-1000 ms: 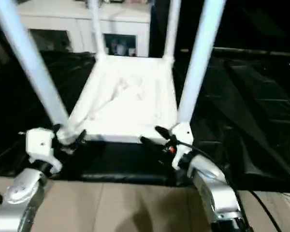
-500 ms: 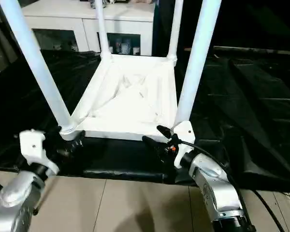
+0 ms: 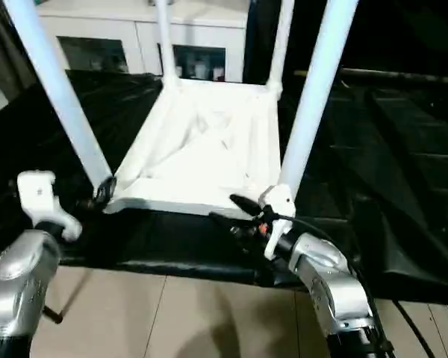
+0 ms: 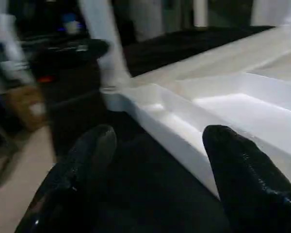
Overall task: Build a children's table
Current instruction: Rotate leg to tighten, then flip table
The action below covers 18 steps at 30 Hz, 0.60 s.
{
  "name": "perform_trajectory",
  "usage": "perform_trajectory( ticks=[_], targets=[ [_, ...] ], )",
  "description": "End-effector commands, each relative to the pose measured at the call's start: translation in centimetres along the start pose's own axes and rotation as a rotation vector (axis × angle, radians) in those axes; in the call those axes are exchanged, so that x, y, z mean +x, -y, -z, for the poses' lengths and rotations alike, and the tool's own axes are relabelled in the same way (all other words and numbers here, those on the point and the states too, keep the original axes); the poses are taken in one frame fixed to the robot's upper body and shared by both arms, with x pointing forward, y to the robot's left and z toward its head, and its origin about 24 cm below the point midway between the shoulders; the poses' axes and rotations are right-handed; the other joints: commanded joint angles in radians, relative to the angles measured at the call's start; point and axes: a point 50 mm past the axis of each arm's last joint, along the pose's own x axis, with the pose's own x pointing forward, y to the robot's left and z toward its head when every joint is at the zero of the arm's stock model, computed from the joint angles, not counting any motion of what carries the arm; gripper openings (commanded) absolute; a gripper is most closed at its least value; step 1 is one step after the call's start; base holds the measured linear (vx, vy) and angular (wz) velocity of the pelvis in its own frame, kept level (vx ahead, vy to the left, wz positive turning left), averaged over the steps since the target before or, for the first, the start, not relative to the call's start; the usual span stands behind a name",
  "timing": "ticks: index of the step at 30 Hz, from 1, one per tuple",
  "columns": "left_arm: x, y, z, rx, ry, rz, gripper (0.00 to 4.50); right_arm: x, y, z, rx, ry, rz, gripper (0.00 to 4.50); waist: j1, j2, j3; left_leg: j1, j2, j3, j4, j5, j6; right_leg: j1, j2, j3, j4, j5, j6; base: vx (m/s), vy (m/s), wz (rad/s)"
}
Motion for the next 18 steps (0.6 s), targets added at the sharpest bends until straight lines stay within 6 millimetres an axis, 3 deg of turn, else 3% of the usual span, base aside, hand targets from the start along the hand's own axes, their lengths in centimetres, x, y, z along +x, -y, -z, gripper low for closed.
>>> perform_trajectory(
  ticks=[1,4,10,18],
  targets=[
    [0.4,0.0,0.5,0.004,-0.04,-0.004,4.47,0.2,-0.1,-0.8,-0.006,0.003,-0.046,3.2,0.005,0.007,-0.052,-0.011,0.023,0.007,-0.084,-0.04,0.085,0.059,-0.033,0.017,-0.047,-0.102,-0.247,0.0,0.0,0.0],
    [0.7,0.0,0.7,0.001,-0.065,0.003,4.47,0.4,0.0,-1.1,-0.009,-0.008,-0.077,3.2,0.001,0.002,-0.054,-0.013,0.021,0.007,-0.081,-0.021,0.078,0.062,-0.033,0.016,-0.046,-0.07,-0.251,0.0,0.0,0.0],
    [0.9,-0.3,0.9,-0.006,-0.076,-0.007,3.85,0.4,0.0,-1.3,-0.004,-0.012,-0.102,3.2,0.003,0.002,-0.054,-0.011,0.022,0.009,-0.08,-0.017,0.085,0.061,-0.033,0.015,-0.046,-0.066,-0.265,0.0,0.0,0.0],
    [1.6,-0.5,1.0,-0.039,-0.08,-0.003,3.15,0.1,-0.1,-1.1,0.017,-0.028,-0.128,3.2,0.006,0.002,-0.055,-0.011,0.024,0.01,-0.082,-0.024,0.072,0.062,-0.035,0.016,-0.047,-0.072,-0.261,0.0,0.0,0.0]
  ],
)
